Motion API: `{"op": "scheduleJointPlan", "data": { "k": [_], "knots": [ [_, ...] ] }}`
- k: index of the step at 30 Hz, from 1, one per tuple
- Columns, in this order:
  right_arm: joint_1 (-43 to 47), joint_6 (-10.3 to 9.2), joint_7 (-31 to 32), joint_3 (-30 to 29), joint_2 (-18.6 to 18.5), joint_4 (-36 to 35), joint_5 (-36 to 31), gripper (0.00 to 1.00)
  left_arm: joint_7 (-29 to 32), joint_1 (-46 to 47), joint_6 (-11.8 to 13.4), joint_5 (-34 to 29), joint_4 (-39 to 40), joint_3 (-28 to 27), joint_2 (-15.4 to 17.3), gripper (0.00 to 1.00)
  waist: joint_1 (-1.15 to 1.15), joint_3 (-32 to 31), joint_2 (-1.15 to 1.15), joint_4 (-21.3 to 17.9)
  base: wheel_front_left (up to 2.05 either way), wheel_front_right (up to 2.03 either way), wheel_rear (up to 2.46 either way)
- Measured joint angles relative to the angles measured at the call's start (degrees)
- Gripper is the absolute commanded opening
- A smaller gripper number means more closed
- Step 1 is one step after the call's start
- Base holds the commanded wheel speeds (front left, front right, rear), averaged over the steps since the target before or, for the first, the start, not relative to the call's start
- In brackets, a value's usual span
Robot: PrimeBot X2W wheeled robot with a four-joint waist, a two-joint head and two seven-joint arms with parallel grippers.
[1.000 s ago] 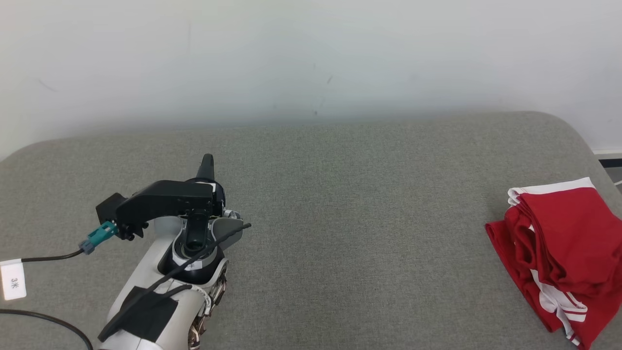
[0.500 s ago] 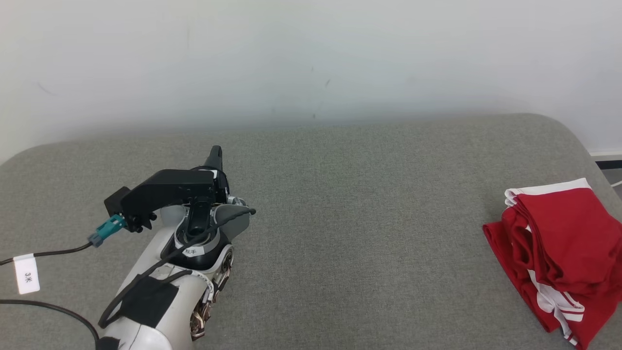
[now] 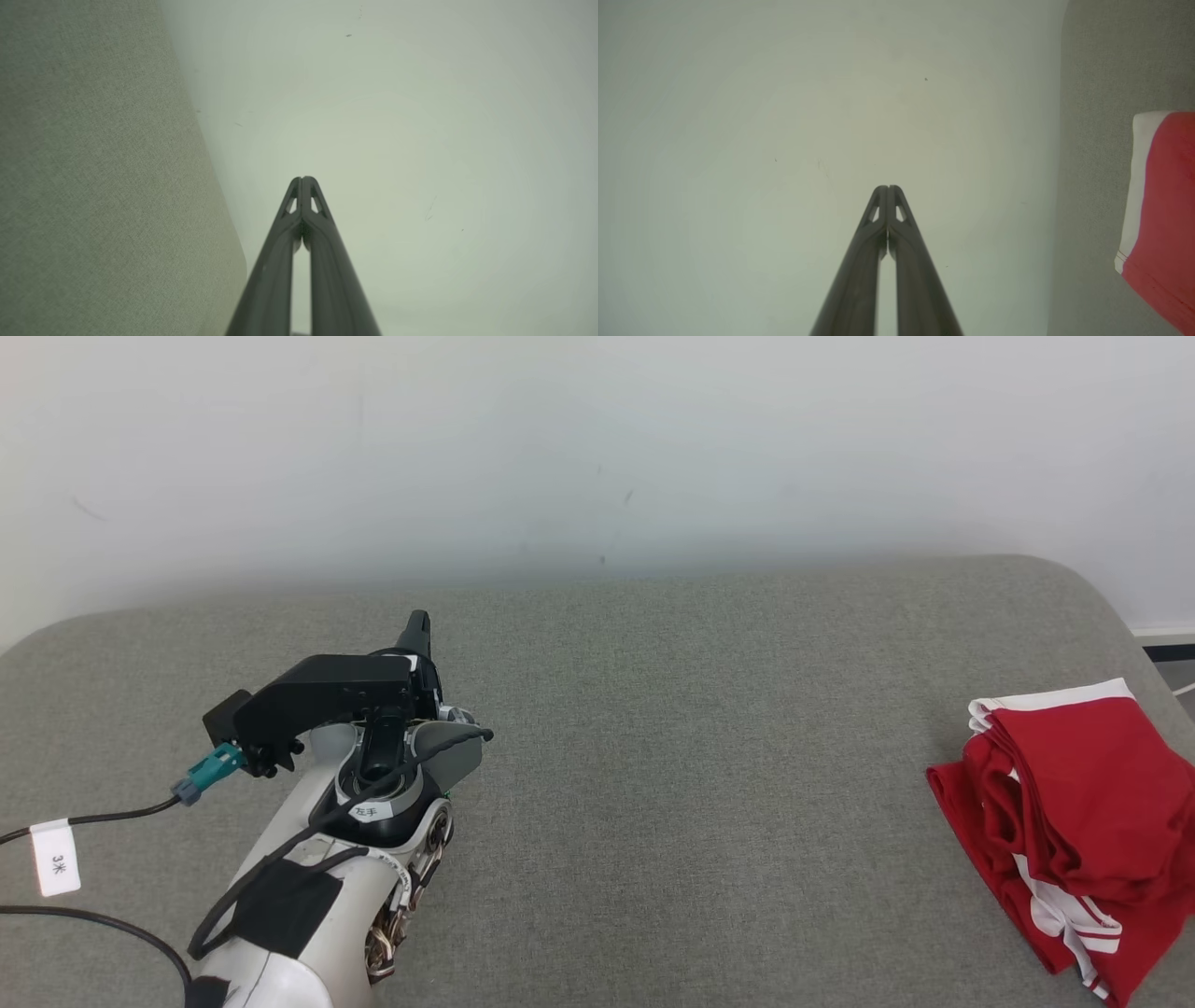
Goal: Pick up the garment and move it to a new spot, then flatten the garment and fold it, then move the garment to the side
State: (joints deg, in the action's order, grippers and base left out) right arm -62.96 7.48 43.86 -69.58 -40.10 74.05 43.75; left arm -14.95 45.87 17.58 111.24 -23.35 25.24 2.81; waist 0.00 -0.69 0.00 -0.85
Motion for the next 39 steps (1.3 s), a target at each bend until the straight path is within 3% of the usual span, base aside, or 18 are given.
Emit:
{"op": "scheduleJointPlan", "data": {
  "k": [39],
  "knots": [
    [-0.02,0.00,0.02,-0.70,0.00,0.01,-0.77,0.00,0.00,0.00,0.00,0.00,0.00,0.00,0.00,0.00,0.00,0.01,0.00,0.00,0.00,0.00,0.00]
  ]
}}
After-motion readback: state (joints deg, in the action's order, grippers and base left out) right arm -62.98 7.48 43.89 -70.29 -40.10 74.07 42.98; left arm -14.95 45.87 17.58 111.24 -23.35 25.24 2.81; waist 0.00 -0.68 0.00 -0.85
